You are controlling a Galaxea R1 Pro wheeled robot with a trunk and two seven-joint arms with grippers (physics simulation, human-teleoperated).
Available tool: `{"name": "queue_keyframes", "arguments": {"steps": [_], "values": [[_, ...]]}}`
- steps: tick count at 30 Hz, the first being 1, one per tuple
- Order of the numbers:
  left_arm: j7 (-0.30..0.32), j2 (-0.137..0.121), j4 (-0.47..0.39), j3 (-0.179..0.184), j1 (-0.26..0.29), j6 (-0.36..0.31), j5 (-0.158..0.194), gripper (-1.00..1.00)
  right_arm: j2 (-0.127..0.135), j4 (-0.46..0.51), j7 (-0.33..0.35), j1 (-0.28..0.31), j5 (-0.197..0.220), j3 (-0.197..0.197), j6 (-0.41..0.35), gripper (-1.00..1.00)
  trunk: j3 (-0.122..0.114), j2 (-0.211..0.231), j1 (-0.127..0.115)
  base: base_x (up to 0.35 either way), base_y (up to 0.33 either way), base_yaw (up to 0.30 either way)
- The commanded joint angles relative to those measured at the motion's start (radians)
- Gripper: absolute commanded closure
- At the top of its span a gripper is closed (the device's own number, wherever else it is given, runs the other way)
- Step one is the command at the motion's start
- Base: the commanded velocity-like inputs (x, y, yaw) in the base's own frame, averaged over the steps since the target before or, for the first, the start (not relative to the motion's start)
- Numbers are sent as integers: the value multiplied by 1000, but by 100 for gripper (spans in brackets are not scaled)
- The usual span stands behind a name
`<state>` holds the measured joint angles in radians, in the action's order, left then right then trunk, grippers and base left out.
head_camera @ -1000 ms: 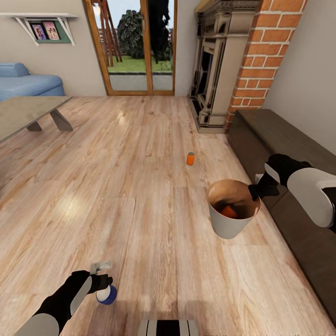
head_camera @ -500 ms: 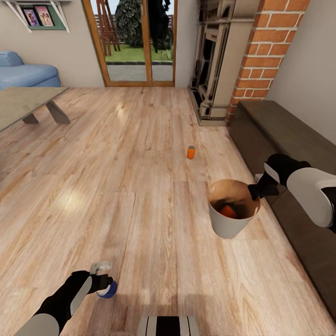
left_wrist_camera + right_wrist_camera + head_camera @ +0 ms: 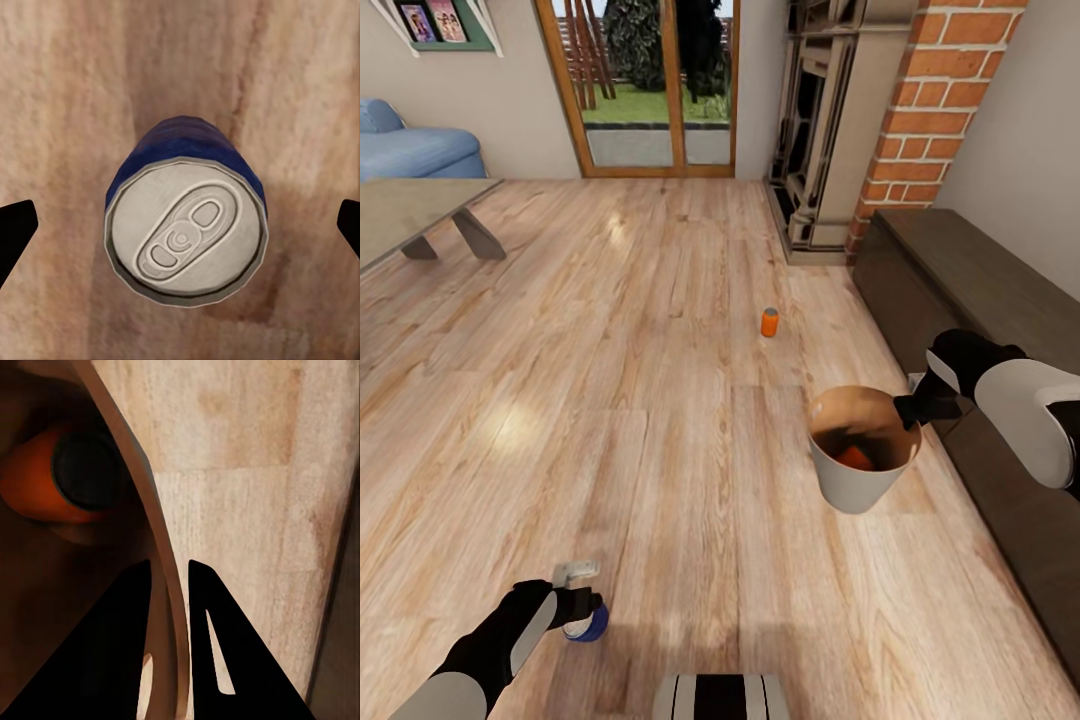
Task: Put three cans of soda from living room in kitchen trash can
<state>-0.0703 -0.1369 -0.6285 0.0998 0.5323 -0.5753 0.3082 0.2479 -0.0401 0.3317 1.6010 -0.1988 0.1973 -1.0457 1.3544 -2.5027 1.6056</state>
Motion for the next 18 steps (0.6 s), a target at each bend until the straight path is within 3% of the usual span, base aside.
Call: {"name": "queue_keyframes", "arguments": {"steps": [1,8,18], "values": [[0,0,0,0,0,0,0,-100,0,0,3,0,10,-7,-1,100,1,0,0,26,-8,0],[-3,0,-1,0,0,0,1,-100,-2,0,3,-1,10,-7,-1,100,6,0,0,8,-2,0],[-2,0,1,0,0,0,0,-100,-4,0,3,-1,10,-5,-1,100,52,-2,4,0,0,0]]}}
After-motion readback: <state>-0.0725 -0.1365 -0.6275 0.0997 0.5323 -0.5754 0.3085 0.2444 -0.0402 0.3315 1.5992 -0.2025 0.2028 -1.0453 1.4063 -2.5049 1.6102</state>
